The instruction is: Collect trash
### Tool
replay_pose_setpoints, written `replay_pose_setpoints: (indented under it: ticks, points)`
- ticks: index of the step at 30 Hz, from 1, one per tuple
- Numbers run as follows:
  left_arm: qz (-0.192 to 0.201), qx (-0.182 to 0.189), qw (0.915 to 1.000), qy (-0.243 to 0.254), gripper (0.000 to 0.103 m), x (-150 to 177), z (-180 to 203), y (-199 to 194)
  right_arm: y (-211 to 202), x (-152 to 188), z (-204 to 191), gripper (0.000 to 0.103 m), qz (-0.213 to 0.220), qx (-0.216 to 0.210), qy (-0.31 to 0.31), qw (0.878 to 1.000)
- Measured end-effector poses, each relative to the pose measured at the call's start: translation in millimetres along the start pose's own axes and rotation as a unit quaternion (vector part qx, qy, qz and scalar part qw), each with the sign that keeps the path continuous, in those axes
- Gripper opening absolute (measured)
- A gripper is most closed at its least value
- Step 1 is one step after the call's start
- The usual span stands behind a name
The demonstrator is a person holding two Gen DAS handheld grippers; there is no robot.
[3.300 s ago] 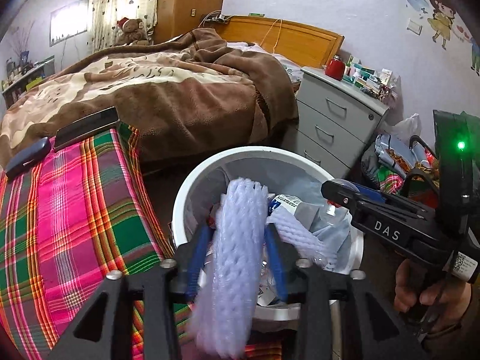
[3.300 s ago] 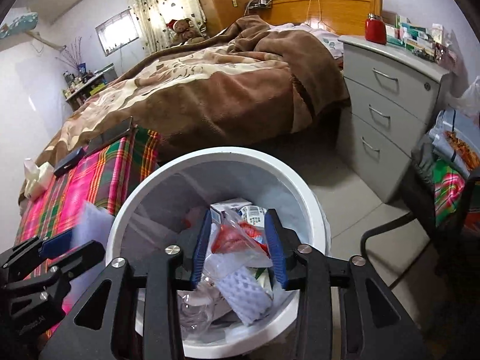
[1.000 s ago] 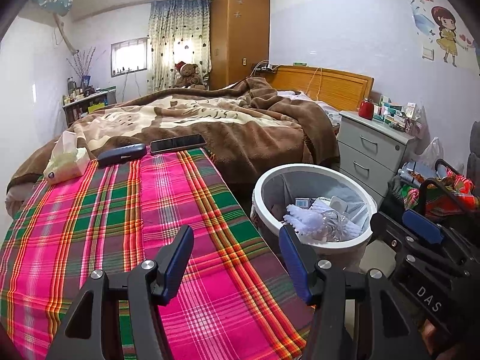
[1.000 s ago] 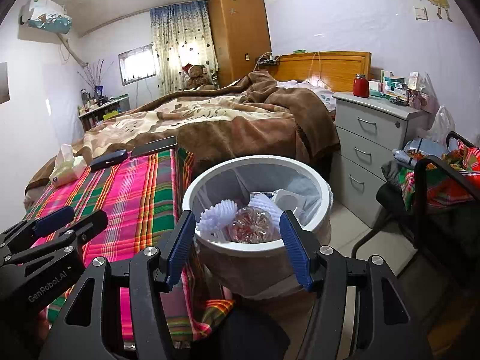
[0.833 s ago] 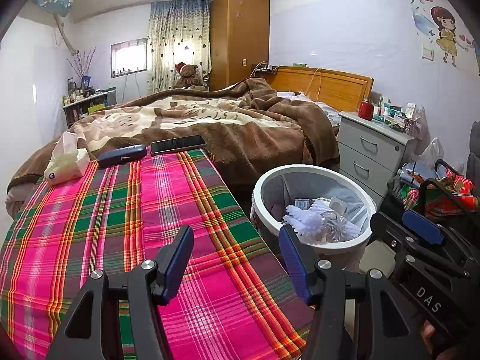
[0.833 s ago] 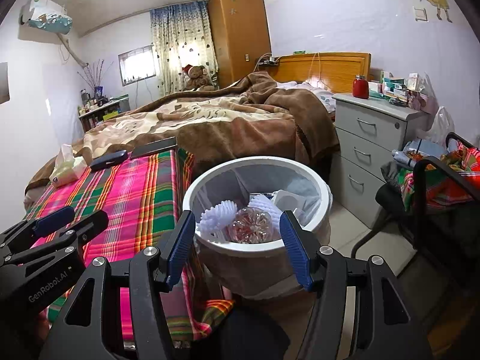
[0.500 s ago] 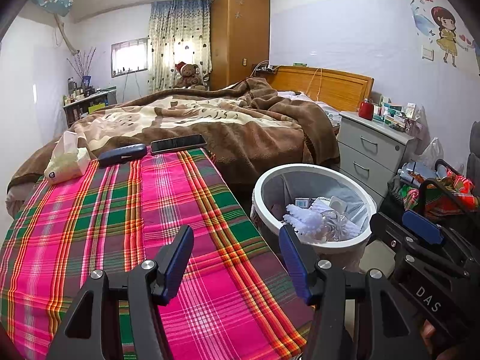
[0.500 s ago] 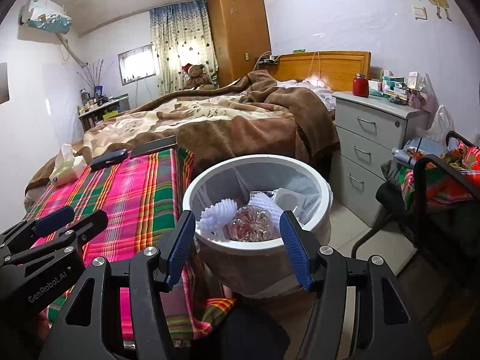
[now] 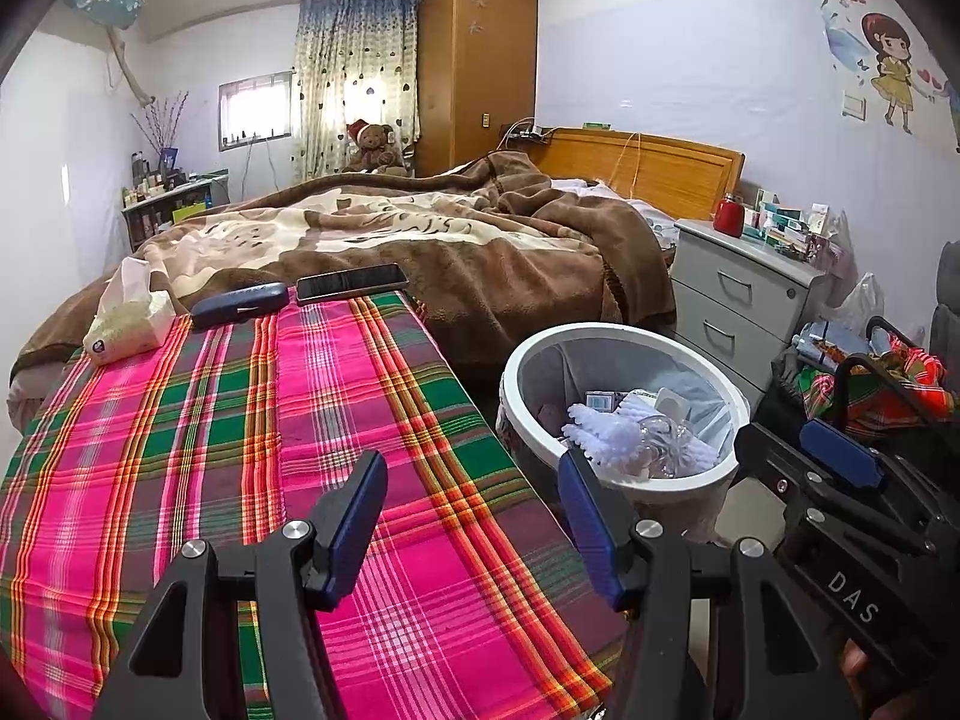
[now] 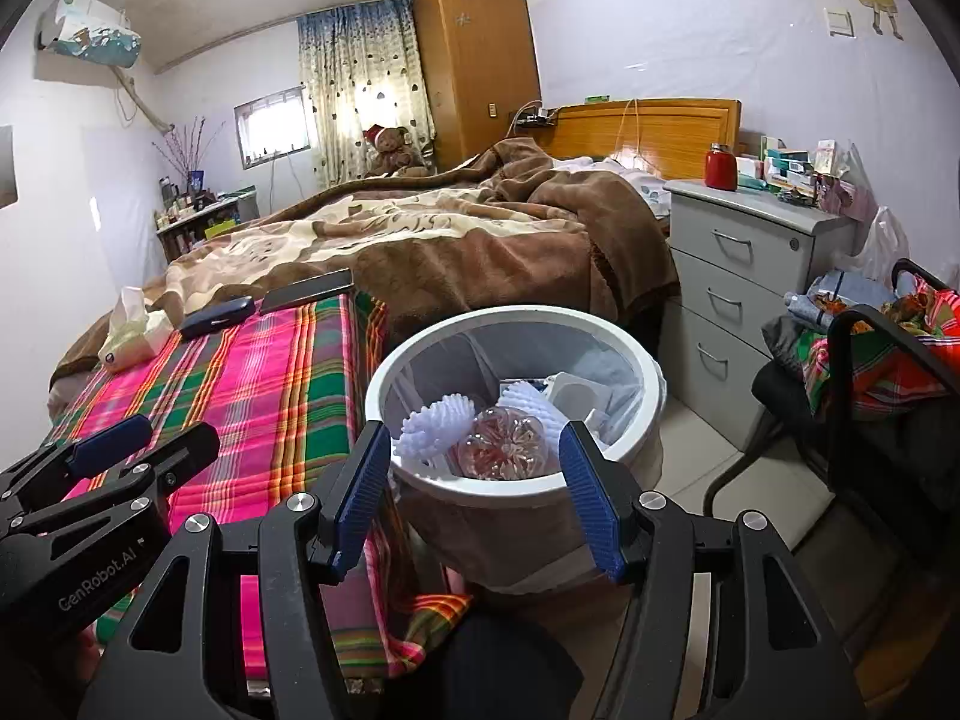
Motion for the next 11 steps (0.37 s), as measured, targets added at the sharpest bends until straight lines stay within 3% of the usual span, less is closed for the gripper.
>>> replay_pose_setpoints:
  ticks: [11]
  points:
    - [0.001,0.0,1.0,0.0,0.059,1.4,0.5,-0.6,1.5,1.7,-3.2,0.06,0.0,-0.001,0.0,1.0]
Point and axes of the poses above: each gripper's, at about its wrist camera, not at the fingertips, and y roughly the way its jaws point, z to its right, x to its underside, the point moved 10 cm from there along y, roughly the way its jaws point, and after that the axes turned 14 degrees about -y, right-handed, at the moved point
